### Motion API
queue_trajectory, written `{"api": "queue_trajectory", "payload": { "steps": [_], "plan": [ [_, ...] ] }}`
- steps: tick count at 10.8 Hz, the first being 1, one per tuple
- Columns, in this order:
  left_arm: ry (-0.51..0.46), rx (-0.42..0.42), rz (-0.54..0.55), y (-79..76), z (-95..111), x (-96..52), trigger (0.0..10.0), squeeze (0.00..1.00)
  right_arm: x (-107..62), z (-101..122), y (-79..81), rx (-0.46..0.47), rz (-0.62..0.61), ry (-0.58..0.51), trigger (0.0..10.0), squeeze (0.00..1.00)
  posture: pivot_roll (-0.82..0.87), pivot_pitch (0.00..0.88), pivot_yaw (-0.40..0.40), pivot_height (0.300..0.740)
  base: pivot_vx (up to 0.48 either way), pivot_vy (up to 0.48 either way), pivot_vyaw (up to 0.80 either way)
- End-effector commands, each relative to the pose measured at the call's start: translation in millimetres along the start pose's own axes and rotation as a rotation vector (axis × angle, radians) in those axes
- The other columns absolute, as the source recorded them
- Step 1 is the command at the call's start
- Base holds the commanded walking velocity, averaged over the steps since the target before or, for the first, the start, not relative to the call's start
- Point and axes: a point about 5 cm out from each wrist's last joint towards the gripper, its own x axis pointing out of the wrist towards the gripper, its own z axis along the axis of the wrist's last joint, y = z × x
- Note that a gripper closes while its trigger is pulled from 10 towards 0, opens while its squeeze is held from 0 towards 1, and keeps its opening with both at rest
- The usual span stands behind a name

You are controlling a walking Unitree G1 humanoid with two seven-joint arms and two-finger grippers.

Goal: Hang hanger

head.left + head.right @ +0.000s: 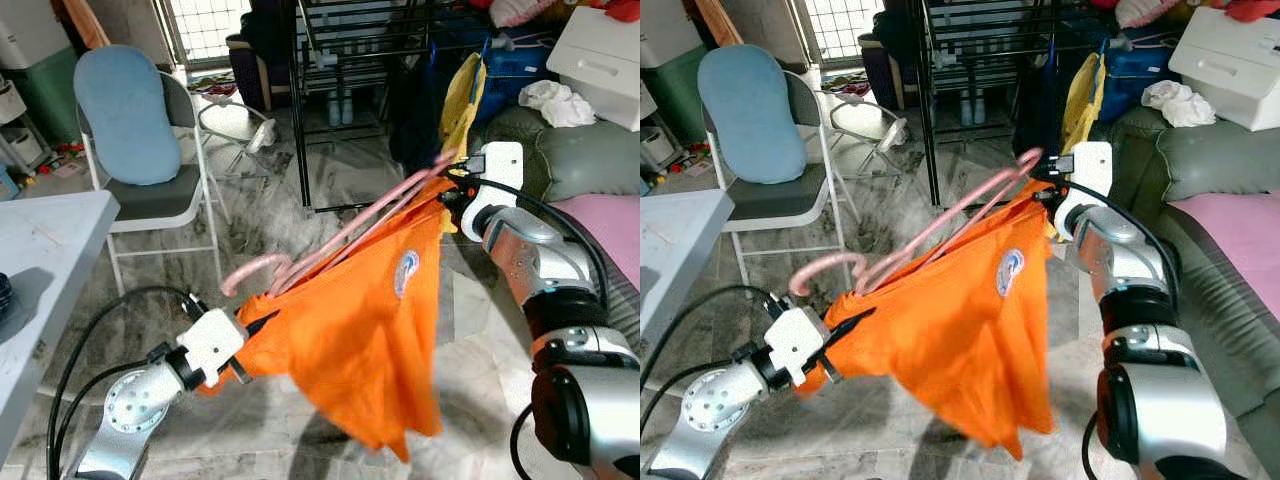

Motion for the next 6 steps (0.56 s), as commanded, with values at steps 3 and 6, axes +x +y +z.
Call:
{"api": "queue_trajectory", "payload": {
  "steps": [3, 6],
  "plan": [
    [0.061, -0.117, 0.217, 24.5, -15.3, -1.6, 0.0, 0.0, -5.3, 35.6, -5.2, -0.027, 0.006, -0.19, 0.0, 0.0, -0.05, 0.0, 0.062, 0.74, 0.0, 0.0, 0.0],
    [0.084, -0.117, 0.125, 18.9, -19.2, 1.6, 0.0, 0.0, -7.0, 57.0, -4.2, -0.037, 0.002, -0.324, 0.0, 0.0, -0.05, 0.0, 0.063, 0.74, 0.0, 0.0, 0.0]
  ]
}}
